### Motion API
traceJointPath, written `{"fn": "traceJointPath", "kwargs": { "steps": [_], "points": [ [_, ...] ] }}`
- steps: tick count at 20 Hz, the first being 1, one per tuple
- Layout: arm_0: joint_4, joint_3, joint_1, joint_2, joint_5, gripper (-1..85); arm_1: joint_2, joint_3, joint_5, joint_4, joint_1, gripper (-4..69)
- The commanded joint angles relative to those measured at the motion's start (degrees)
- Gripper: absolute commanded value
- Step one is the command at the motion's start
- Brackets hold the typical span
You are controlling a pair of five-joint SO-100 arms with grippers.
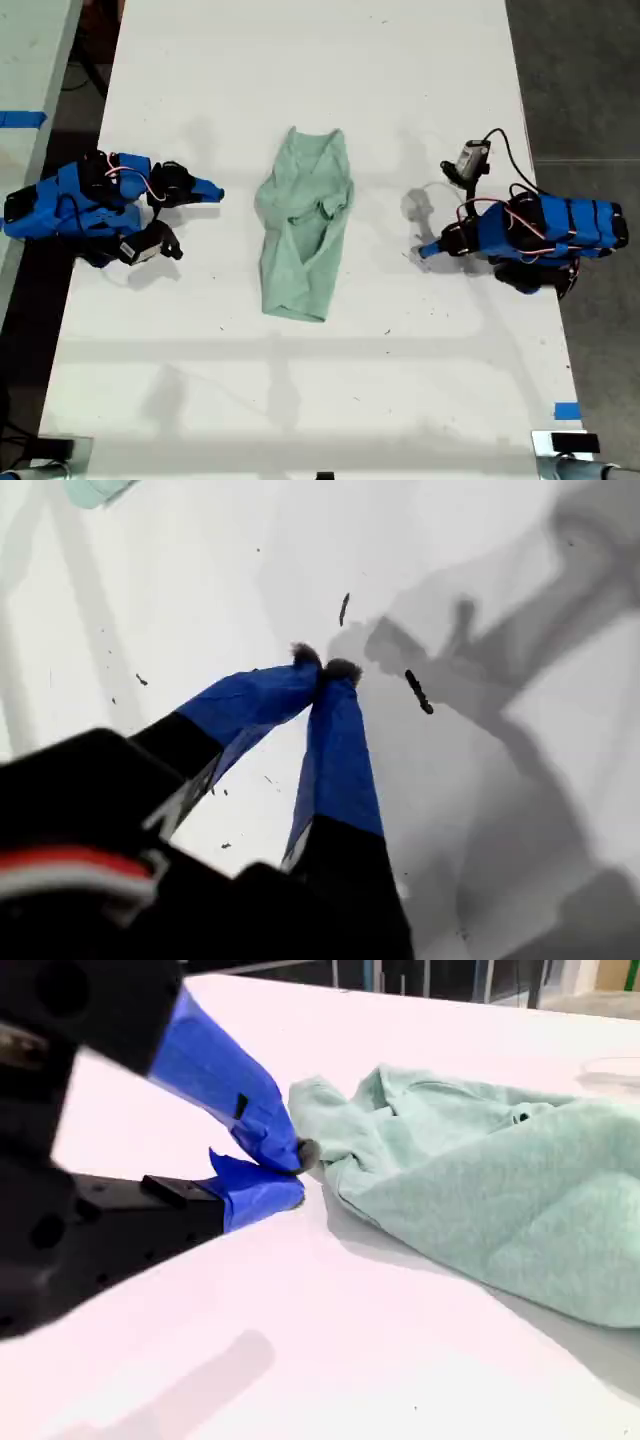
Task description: Fold t shirt
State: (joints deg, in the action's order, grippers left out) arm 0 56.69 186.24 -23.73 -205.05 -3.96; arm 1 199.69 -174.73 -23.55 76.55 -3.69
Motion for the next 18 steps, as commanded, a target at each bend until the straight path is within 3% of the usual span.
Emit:
{"fn": "traceJointPath", "kwargs": {
  "steps": [1, 5, 10, 11, 13, 15, 18],
  "points": [
    [-6.33, 2.37, 2.37, 0.18, -0.44, -0.3, 0.70, -2.99, 0.79, -2.37, 0.62, -1.1],
    [-6.42, -9.05, 7.82, 17.84, 3.08, -0.3, -5.98, 6.50, -1.05, -11.69, -0.62, -1.1],
    [0.62, -60.38, 19.25, 79.63, 5.54, -0.3, -68.20, 44.47, 1.58, -24.35, 5.27, -1.3],
    [2.99, -70.93, 21.88, 90.70, 4.92, 0.1, -78.93, 53.79, 0.97, -24.35, 6.94, -1.5],
    [11.87, -92.29, 27.07, 111.53, 6.24, 15.1, -94.13, 69.08, -1.14, -23.91, 9.84, 0.6],
    [20.83, -113.20, 30.50, 127.35, 5.01, 24.8, -104.06, 81.30, -2.29, -20.74, 11.69, 14.1],
    [23.55, -126.30, 33.57, 134.12, 4.13, 24.8, -116.46, 99.49, -2.11, -11.69, 13.45, 21.3]
  ]
}}
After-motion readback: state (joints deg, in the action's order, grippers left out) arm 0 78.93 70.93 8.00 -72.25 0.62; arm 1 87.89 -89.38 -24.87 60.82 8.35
